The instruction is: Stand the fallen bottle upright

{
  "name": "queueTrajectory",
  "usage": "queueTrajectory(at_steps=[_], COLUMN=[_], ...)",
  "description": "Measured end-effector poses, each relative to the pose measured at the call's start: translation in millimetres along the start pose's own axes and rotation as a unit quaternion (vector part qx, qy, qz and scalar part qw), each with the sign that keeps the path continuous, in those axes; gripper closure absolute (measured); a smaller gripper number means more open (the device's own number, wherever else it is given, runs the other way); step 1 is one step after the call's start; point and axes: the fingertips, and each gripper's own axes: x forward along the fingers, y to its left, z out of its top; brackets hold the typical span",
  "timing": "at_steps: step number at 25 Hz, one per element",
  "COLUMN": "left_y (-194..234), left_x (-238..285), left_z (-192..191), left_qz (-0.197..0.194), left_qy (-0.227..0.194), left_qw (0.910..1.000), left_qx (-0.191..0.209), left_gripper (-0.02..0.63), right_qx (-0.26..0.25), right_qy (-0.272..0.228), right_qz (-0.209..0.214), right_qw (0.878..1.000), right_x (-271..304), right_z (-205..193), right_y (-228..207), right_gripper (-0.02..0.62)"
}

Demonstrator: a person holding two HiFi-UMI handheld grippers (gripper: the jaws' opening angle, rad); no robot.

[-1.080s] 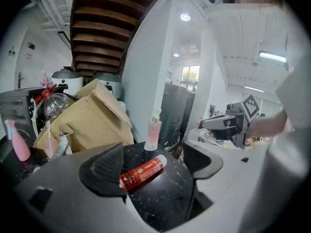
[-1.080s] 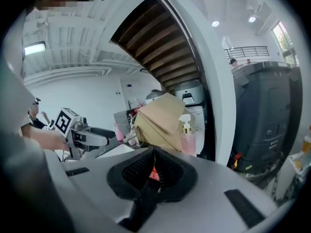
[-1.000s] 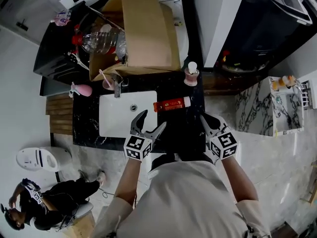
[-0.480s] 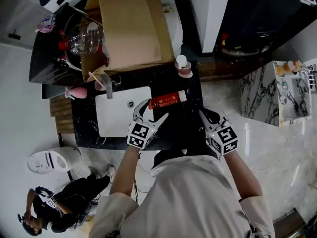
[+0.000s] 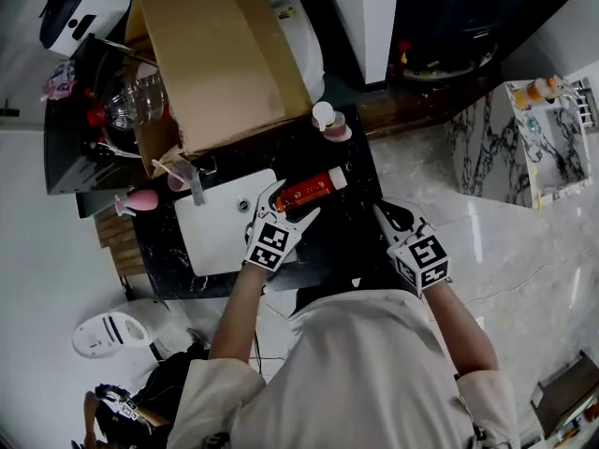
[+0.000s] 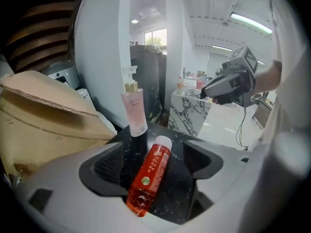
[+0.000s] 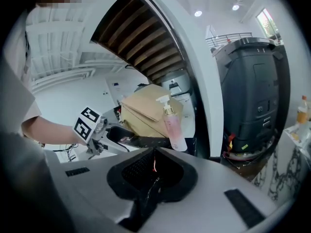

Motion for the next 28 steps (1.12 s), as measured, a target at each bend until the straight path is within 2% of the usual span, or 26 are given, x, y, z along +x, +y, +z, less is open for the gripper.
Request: queueTrajectory(at_steps=[8,14,17,21,28], left_y=[-5.3,-10.0,-11.0,-11.2,-10.5], left_x=[30.6,48.7,60.1,74.5,94.1], left_z=[-33.3,-44.5,-54.6,-74.1,-90.1], left_qz=[-0.046,-0.078,-0.092,-0.108,-0.122], left_qy=[0.048,0.076,0.103,0.153,0.180], left_qw=[0.9965,0.9895,0.9835,0.9713,0.9603], left_qx=[0.050,0.095,0.117,0.147,0.175], left_gripper=[0.230,0.230,0.230,0.230,0.230], right_qx=[0.019,0.027,0.032,0.039,0.049], right_qy=[0.003,0.009,0.013,0.015,0.024], right_qz=[-0.034,-0.051,-0.058,-0.068,-0.071], right_qw=[0.999,0.998,0.998,0.997,0.996], right_x=[5.6,12.0,15.1,17.0,22.5], right_z=[-13.4,-25.7,-31.1,-36.4,-48.1], right_y=[8.2,10.2,9.8,9.6,13.5], right_gripper=[0.563,0.563,0.563,0.563,0.563])
